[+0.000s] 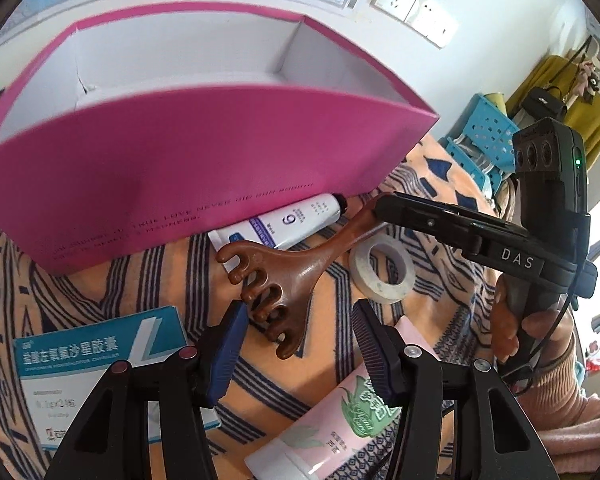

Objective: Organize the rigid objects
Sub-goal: 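Grasp the brown massager handle with the right gripper and lift it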

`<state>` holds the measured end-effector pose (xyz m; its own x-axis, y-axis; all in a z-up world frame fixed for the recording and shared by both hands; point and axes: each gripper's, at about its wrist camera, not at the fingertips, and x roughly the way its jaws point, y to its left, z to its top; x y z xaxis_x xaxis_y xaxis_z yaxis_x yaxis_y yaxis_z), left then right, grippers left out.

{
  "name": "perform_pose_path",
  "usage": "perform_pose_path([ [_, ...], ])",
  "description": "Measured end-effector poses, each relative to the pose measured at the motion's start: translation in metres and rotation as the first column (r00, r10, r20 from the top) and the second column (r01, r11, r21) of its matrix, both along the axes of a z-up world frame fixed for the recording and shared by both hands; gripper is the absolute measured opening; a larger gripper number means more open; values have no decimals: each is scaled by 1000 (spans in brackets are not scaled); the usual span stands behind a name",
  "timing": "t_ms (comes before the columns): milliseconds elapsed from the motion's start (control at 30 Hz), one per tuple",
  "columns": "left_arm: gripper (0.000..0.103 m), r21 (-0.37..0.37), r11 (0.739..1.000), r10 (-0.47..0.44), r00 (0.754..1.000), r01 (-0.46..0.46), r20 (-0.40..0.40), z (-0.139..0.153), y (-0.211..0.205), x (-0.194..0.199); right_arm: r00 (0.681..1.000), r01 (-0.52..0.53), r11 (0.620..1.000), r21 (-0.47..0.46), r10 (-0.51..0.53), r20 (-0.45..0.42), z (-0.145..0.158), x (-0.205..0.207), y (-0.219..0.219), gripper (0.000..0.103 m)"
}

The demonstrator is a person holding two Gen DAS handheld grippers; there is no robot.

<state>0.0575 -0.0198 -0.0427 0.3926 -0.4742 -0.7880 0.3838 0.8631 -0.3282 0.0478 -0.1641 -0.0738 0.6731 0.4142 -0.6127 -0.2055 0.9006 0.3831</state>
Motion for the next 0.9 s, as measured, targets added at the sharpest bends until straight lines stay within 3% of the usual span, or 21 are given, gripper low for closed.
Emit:
perform_pose_path([
  [500,55,-46,999,14,993,-8,120,51,5,-14,994,-13,1000,-7,14,112,51,-22,0,40],
  [900,55,-32,999,34,978,-28,205,87,1,12,979,-1,1000,-18,5,205,91,-11,-6,40],
])
